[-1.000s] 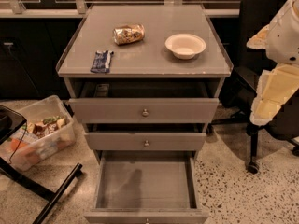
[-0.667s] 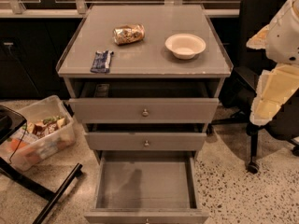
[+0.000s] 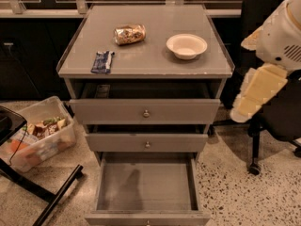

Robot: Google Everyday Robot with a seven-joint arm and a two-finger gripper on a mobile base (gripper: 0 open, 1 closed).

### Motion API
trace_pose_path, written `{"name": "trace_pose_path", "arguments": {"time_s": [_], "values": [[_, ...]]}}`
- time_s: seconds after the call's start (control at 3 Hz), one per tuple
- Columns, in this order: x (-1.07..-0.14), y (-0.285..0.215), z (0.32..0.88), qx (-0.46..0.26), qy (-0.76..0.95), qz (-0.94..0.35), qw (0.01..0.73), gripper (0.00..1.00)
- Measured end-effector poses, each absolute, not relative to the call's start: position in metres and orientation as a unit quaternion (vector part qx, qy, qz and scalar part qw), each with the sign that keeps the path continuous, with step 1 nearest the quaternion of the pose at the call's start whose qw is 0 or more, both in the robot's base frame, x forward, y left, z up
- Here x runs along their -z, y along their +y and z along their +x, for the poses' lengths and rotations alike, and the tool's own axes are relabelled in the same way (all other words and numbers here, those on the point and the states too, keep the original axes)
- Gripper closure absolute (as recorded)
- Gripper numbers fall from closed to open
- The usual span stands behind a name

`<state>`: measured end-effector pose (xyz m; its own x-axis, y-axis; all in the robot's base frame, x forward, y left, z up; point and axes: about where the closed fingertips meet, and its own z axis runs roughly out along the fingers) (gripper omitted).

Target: Place rxbar blueberry into bottom drawer

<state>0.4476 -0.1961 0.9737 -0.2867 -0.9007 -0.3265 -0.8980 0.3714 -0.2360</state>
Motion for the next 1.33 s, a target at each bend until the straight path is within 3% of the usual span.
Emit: {"name": "trace_pose_path", "arguments": {"time_s": [0.67,1.33], "values": [[-0.953,-0.114,0.509,-0.071,0.833,-0.451,0.311,0.00],[-0.969,-0.111,0.525,-0.067,0.831,-0.426,0.351,0.00]]}}
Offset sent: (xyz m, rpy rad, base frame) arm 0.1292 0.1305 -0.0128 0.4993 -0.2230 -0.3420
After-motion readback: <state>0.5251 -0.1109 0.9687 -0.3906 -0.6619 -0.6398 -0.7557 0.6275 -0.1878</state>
